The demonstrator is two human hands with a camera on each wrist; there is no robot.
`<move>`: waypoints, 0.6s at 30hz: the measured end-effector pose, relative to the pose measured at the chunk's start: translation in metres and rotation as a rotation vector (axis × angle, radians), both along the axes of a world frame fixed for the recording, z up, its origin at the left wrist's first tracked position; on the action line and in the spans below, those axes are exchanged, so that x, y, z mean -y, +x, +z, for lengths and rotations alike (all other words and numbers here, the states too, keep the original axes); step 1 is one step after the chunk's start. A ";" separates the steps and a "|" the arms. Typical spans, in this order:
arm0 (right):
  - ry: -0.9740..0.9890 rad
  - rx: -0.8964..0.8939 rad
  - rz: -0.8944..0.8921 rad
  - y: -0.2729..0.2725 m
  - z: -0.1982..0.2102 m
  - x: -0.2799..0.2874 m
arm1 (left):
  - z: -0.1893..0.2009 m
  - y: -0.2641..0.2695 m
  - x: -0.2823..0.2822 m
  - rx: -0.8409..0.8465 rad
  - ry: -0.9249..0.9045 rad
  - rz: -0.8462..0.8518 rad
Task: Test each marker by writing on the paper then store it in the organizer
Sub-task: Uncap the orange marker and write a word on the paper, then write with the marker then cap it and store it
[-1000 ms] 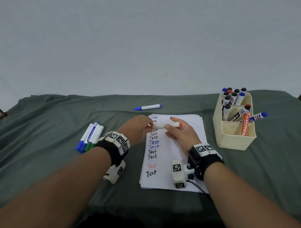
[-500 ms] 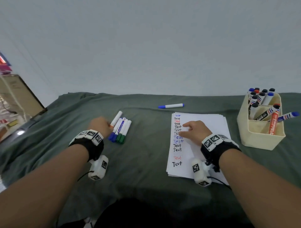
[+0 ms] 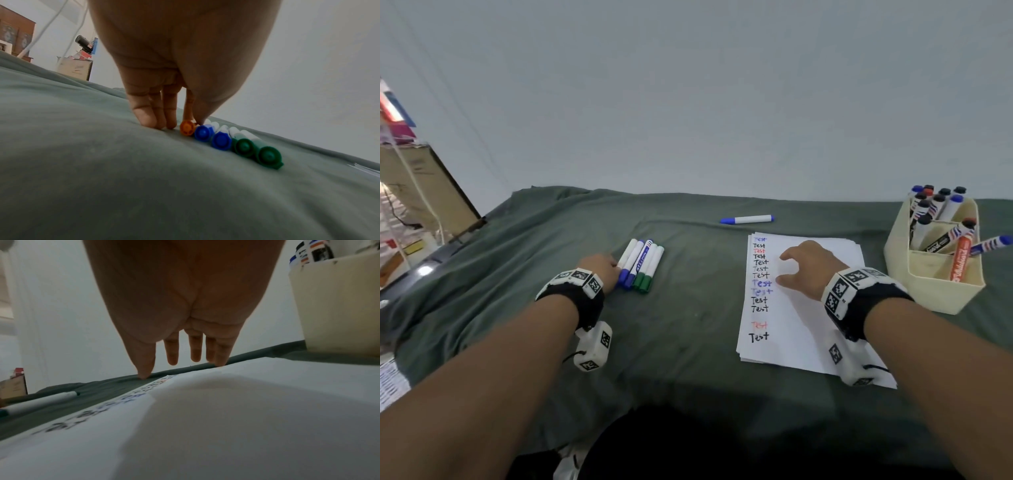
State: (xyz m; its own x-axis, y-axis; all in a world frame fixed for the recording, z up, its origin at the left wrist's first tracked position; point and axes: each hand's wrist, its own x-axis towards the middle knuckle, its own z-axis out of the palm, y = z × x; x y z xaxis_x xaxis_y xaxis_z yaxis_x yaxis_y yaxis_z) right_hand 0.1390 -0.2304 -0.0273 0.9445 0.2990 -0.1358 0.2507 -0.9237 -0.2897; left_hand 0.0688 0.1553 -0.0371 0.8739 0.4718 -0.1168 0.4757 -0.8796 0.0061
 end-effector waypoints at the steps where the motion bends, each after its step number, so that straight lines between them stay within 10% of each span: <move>1: -0.019 0.015 -0.007 0.003 -0.001 0.003 | 0.000 0.001 -0.001 -0.009 -0.005 -0.003; 10: -0.128 -0.012 -0.025 0.033 -0.018 0.025 | 0.008 0.032 0.004 -0.010 0.110 -0.043; 18: -0.186 -0.094 0.004 0.029 -0.033 0.015 | 0.015 0.116 0.080 0.148 0.120 -0.456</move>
State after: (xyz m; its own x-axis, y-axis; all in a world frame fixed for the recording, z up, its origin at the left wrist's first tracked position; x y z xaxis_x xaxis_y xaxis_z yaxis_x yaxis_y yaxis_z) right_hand 0.1680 -0.2459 -0.0603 0.9239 0.2643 -0.2768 0.2345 -0.9625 -0.1364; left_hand 0.1846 0.0758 -0.0221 0.9976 0.0399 0.0558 0.0438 -0.9966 -0.0699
